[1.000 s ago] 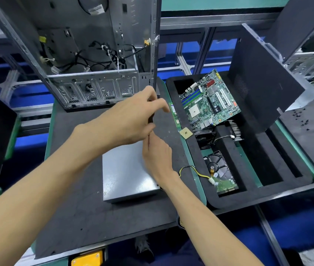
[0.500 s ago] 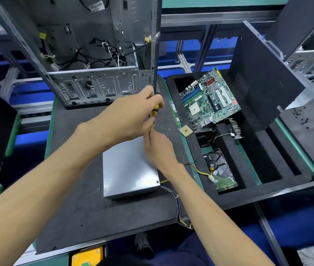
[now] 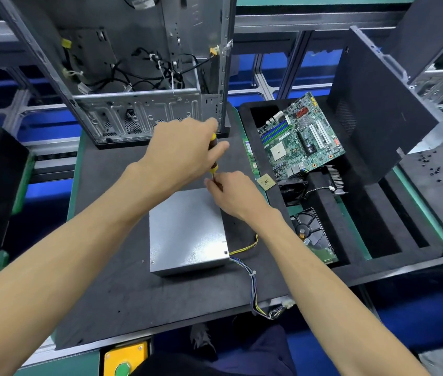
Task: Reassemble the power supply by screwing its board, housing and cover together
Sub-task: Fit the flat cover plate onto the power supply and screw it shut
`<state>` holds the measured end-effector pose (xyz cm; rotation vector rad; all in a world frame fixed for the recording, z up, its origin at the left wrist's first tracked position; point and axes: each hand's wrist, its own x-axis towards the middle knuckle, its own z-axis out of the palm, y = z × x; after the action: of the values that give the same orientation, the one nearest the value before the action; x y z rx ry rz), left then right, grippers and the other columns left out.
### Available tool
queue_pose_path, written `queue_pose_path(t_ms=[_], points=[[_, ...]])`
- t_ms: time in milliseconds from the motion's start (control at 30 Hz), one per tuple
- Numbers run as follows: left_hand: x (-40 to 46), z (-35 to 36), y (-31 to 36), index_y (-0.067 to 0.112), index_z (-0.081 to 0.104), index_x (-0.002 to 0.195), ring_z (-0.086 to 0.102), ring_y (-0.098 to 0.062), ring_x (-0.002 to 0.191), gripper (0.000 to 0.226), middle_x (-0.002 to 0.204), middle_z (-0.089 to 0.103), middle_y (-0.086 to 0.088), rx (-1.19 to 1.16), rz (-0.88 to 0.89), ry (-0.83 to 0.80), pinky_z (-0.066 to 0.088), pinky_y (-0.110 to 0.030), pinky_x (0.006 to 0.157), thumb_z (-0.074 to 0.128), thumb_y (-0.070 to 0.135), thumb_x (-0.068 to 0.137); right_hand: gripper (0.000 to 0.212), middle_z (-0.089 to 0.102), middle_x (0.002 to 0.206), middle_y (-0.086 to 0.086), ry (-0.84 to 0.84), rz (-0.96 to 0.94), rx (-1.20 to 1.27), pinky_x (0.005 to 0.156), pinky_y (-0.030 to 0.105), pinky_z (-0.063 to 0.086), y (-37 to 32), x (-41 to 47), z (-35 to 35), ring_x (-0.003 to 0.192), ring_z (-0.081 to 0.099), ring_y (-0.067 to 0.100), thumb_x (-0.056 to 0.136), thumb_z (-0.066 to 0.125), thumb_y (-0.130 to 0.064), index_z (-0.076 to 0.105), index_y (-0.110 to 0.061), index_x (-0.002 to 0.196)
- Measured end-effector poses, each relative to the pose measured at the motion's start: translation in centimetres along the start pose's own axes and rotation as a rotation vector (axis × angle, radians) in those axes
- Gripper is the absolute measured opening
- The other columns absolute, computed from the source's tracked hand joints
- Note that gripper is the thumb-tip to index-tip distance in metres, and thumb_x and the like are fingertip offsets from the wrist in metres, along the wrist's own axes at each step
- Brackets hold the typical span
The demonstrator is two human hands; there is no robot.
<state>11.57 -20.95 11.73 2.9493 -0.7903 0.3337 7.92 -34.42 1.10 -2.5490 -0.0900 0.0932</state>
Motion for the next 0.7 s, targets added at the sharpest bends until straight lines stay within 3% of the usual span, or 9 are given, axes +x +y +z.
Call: queue_pose_path(t_ms=[100, 333, 467, 533, 600, 700], points=[[-0.07, -0.52, 0.14, 0.019, 0.055, 0.109, 0.057, -0.03, 0.082, 0.029, 0.101, 0.055, -0.002, -0.081, 0.116, -0.032, 0.039, -0.036, 0.066, 0.046, 0.046, 0.101, 0.056, 0.039, 0.054, 0.0, -0.017, 0.004, -0.027, 0.057, 0.036, 0.024, 0.14, 0.52, -0.16, 0.064, 0.045, 0.036, 0.105, 0.05, -0.038, 0.032, -0.021, 0.055], [0.25, -0.85, -0.66, 0.017, 0.062, 0.114, 0.061, -0.027, 0.089, 0.019, 0.114, 0.053, -0.003, -0.233, 0.212, -0.172, 0.049, -0.044, 0.077, 0.05, 0.017, 0.1, 0.042, 0.044, 0.059, -0.003, -0.05, -0.049, -0.062, 0.057, 0.037, 0.031, 0.38, 0.35, -0.57, 0.061, 0.046, 0.033, 0.103, 0.049, -0.032, 0.032, -0.024, 0.064], [0.25, -0.64, -0.4, 0.019, 0.057, 0.123, 0.059, -0.027, 0.088, 0.028, 0.116, 0.052, -0.003, -0.22, 0.143, -0.153, 0.049, -0.042, 0.079, 0.056, 0.031, 0.098, 0.053, 0.04, 0.054, -0.004, -0.068, -0.083, -0.087, 0.051, 0.036, 0.023, 0.35, 0.8, -0.46, 0.06, 0.043, 0.031, 0.105, 0.05, -0.038, 0.032, -0.023, 0.057], [0.45, -0.59, -0.39, 0.016, 0.062, 0.116, 0.06, -0.03, 0.094, 0.02, 0.112, 0.055, -0.006, -0.232, 0.106, -0.135, 0.049, -0.044, 0.082, 0.053, 0.02, 0.098, 0.059, 0.039, 0.05, -0.003, -0.049, -0.08, -0.084, 0.051, 0.037, 0.025, 0.29, 0.78, -0.22, 0.057, 0.042, 0.028, 0.103, 0.052, -0.044, 0.032, -0.02, 0.054], [0.44, -0.51, -0.31, 0.013, 0.066, 0.111, 0.058, -0.03, 0.1, 0.027, 0.11, 0.058, -0.007, -0.257, 0.149, -0.189, 0.047, -0.044, 0.083, 0.047, 0.003, 0.096, 0.058, 0.041, 0.05, -0.003, -0.034, -0.075, -0.088, 0.053, 0.037, 0.029, 0.29, 0.72, 0.06, 0.059, 0.044, 0.029, 0.102, 0.052, -0.046, 0.033, -0.018, 0.055], [-0.13, -0.04, 0.23, 0.015, 0.061, 0.119, 0.057, -0.028, 0.102, 0.026, 0.113, 0.056, -0.006, -0.237, 0.197, -0.19, 0.046, -0.043, 0.078, 0.044, 0.01, 0.099, 0.055, 0.039, 0.052, -0.002, -0.043, -0.075, -0.104, 0.054, 0.037, 0.025, 0.31, 0.8, 0.28, 0.061, 0.042, 0.033, 0.103, 0.05, -0.04, 0.031, -0.022, 0.055]])
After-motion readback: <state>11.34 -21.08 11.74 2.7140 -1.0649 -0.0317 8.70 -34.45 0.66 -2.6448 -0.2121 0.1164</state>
